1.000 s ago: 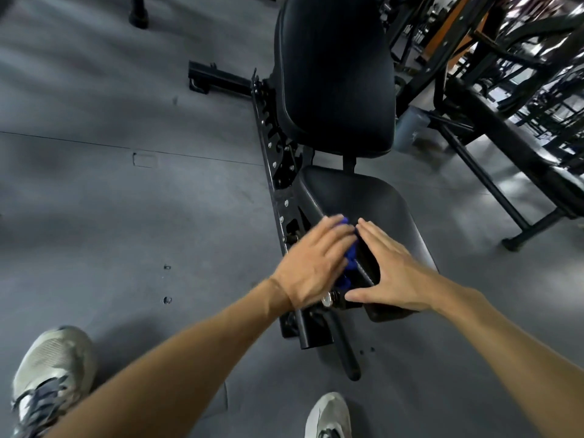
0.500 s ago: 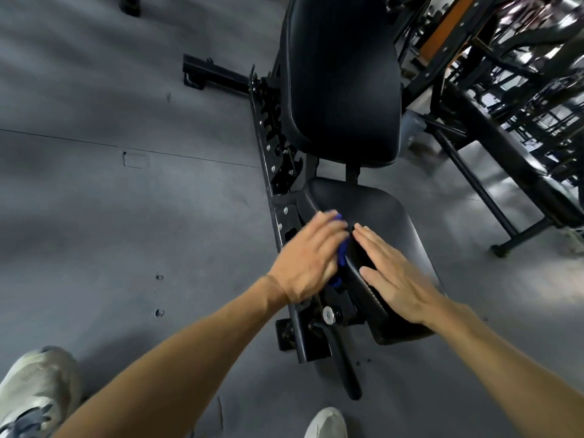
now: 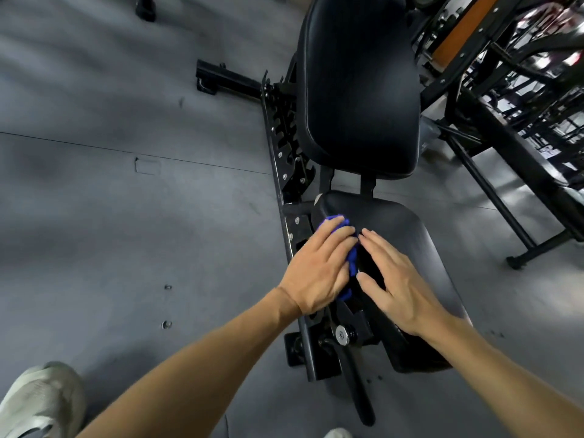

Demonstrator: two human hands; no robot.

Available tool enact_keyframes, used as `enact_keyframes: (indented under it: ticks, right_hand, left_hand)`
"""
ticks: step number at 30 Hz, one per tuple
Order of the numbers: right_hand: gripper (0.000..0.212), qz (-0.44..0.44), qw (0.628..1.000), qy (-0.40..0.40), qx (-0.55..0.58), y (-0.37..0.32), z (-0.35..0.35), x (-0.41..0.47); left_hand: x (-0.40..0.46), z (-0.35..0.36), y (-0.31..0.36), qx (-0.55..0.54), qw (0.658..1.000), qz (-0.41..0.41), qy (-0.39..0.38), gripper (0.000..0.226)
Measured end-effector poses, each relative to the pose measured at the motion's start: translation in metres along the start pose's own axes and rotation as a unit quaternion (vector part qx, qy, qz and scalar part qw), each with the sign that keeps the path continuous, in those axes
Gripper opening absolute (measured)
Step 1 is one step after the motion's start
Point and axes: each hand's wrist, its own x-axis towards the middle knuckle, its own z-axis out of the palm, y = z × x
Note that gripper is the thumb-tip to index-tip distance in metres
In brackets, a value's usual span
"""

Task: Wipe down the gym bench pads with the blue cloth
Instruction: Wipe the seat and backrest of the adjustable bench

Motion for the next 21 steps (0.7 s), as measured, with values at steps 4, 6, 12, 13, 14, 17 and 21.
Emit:
enact_keyframes:
  ticks: [4, 6, 12, 13, 14, 17, 21]
  right_hand:
    - [0.071, 0.002, 1.000, 0.000, -0.011, 0.000, 0.001, -0.001]
    - [0.071, 0.006, 1.000, -0.001, -0.017, -0.002, 0.000, -0.001]
    - [0.071, 0.017, 1.000, 0.003, -0.025, -0.006, 0.001, 0.000]
    - [0.071, 0.016, 0.999, 0.009, -0.026, -0.006, 0.001, 0.000]
    - [0.071, 0.015, 0.999, 0.015, -0.026, -0.007, 0.002, 0.001]
    - [0.072, 0.027, 0.999, 0.019, -0.026, -0.008, 0.002, 0.001]
    - [0.071, 0.040, 0.998, 0.018, -0.033, -0.013, 0.002, 0.000]
  left_hand:
    - [0.010, -0.001, -0.026, -0.020, 0.999, 0.048, -0.002, 0.045]
    - [0.024, -0.007, -0.044, -0.038, 0.999, 0.026, -0.002, 0.042]
    - [0.028, -0.002, -0.027, -0.101, 0.989, -0.100, 0.041, 0.040]
    - [0.021, 0.002, -0.018, -0.099, 0.990, -0.093, 0.042, 0.042]
    - [0.012, 0.004, -0.010, -0.094, 0.992, -0.073, 0.036, 0.044]
    - [0.004, 0.008, -0.007, -0.093, 0.995, -0.035, 0.027, 0.046]
    - [0.038, 0.003, -0.023, -0.139, 0.970, -0.193, 0.051, 0.049]
